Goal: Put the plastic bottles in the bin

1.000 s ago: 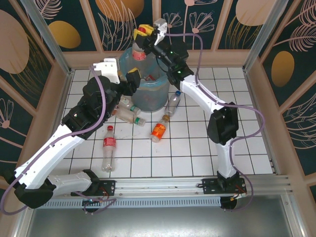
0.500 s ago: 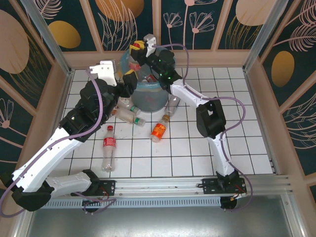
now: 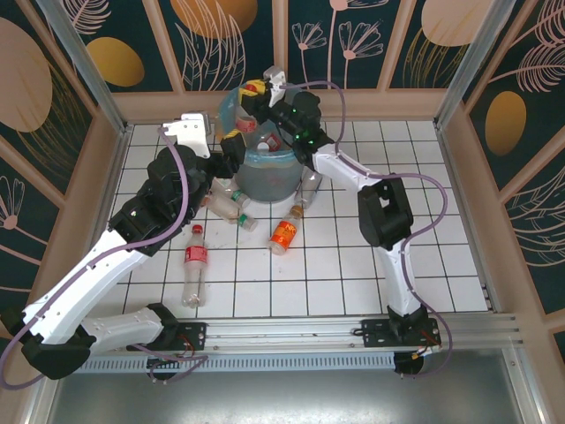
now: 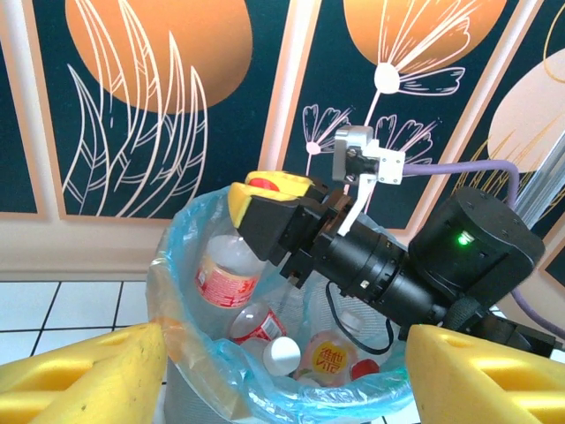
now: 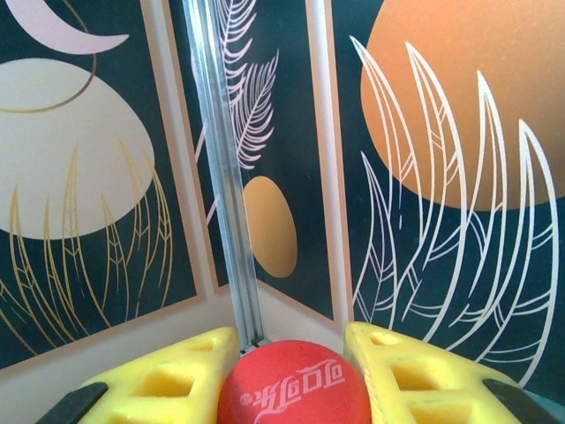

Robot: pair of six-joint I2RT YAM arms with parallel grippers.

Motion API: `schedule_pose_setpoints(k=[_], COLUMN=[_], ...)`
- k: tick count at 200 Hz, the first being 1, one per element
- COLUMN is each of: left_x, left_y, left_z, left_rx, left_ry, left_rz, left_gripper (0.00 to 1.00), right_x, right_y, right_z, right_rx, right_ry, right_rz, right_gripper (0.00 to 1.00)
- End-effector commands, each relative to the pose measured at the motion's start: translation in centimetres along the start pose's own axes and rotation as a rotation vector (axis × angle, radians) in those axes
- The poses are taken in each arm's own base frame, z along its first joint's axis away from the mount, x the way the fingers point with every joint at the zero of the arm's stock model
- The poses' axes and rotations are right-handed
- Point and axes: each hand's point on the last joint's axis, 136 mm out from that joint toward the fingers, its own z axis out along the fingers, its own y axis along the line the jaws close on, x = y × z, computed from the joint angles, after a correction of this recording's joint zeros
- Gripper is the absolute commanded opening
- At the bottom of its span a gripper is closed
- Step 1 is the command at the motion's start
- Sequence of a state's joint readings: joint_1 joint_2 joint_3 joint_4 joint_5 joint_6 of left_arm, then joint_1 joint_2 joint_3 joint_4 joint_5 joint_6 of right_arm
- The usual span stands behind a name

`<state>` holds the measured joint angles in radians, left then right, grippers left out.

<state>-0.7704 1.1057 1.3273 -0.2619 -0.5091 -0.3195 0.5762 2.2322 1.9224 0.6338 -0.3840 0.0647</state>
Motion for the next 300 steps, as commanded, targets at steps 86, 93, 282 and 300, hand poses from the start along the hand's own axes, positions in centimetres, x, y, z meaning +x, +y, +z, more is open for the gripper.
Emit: schedule_pose_setpoints(k=[86, 93, 282, 300], left_x=[-2.0, -2.0, 5.6, 8.5], left_y=[0.4, 0.5, 5.8, 7.0], left_z=[-1.2, -1.3, -2.4, -1.8], left_rx=[0.004, 0.002, -0.175, -0.183], left_ry=[-0.063, -0.064, 0.120, 0.209], left_rz=[-0.056, -0.058, -0.050, -0.076], left_gripper=[0.72, 0.72, 0.70, 0.70], right_x=[-1.3, -1.7, -4.1, -6.8], right_y=[2.0, 2.2, 5.9, 6.5], right_z=[1.9, 1.9, -0.5, -0.9], right_rx=[-0.045, -0.040, -0.035, -0.022], right_ry=[0.139, 0.135, 0.353, 0.310], right_rz=[-0.035, -0.037, 0.178, 0.181], right_gripper=[0.67, 0.68, 0.18, 0.19])
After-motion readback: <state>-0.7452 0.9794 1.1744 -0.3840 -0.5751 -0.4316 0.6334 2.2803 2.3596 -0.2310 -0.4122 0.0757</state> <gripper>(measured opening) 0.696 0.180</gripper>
